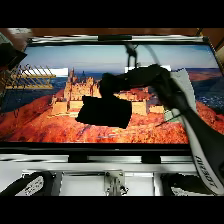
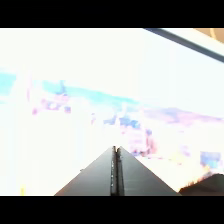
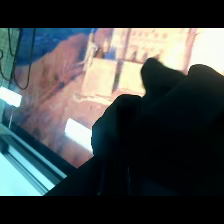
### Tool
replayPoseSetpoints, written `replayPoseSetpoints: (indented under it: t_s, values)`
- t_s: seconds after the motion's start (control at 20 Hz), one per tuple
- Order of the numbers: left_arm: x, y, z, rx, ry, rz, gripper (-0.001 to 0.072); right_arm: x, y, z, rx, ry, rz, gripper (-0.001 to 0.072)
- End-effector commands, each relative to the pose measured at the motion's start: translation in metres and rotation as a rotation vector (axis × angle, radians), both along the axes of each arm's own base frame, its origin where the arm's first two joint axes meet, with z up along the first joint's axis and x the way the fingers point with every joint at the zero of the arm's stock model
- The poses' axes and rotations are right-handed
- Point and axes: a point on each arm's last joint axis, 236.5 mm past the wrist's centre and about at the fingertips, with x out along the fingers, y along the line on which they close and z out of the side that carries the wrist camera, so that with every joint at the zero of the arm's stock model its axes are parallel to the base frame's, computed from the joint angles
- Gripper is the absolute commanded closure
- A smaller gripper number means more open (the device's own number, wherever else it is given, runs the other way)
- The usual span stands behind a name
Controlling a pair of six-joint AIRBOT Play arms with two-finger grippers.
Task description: Fold the shirts.
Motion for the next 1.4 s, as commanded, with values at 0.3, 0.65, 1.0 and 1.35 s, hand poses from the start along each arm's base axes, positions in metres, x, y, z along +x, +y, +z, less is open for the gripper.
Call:
replayPoseSetpoints:
  t_s: [0.3,0.65,1.0,1.35]
  values:
    - [-0.037,0.001,0.002,0.077,0.043,-0.059,0.0675,-0.003,0.09,-0.104,0.099,0.183,-0.06,0.0176]
    - [-0.036,0.001,0.001,0.089,0.039,-0.066,0.0674,0.001,-0.04,-0.081,-0.211,0.161,0.016,0.0164]
    - [-0.037,-0.004,0.001,0.09,0.038,-0.079,0.0674,-0.023,-0.186,-0.153,-0.411,0.482,-0.12,0.0089]
    - [-0.037,-0.008,0.001,0.114,0.028,-0.101,0.0674,-0.026,-0.145,-0.201,-0.222,0.559,-0.122,0.0089]
